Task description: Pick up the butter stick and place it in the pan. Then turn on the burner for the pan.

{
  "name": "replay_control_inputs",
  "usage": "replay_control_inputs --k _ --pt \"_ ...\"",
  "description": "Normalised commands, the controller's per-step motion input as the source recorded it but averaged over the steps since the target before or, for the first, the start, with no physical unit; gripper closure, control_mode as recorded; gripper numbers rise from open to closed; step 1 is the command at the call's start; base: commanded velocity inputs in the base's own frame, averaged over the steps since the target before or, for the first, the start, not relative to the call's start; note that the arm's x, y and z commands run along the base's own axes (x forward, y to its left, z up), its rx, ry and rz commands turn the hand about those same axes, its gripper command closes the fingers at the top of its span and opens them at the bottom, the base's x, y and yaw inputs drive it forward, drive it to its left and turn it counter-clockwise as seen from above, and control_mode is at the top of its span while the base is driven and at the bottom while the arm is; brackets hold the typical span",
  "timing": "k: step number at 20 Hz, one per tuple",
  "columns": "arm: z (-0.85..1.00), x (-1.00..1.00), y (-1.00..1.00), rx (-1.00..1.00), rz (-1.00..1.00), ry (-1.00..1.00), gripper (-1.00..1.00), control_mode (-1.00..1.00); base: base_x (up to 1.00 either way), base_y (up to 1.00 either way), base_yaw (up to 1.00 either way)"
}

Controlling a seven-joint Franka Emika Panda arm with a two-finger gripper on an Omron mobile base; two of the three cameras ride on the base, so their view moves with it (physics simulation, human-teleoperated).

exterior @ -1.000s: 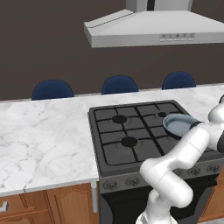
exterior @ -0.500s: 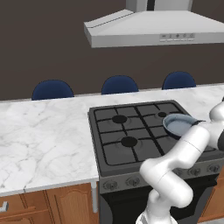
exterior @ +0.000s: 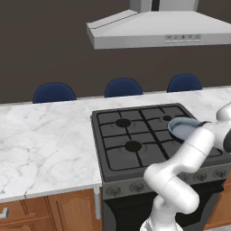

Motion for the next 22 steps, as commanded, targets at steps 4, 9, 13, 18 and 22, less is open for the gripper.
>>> replay_control_inputs --k 4,9,13,18,22 --pt "0.03 -0.12 0.59 -0.2 0.0 -0.1 1.0 -1.0 0.0 0.0 0.0" --pt "0.21 -0.02 0.85 -0.17 0.0 -0.02 1.0 -1.0 0.0 0.0 0.0" --pt "0.04 -0.06 0.89 -0.21 0.0 0.0 1.0 -1.0 0.0 0.0 0.0" --pt "0.09 0.0 0.91 -0.21 0.0 -0.01 1.0 -1.0 0.0 0.0 0.0" --pt "0.18 0.0 0.85 -0.17 0.0 -0.05 1.0 -1.0 0.0 0.0 0.0"
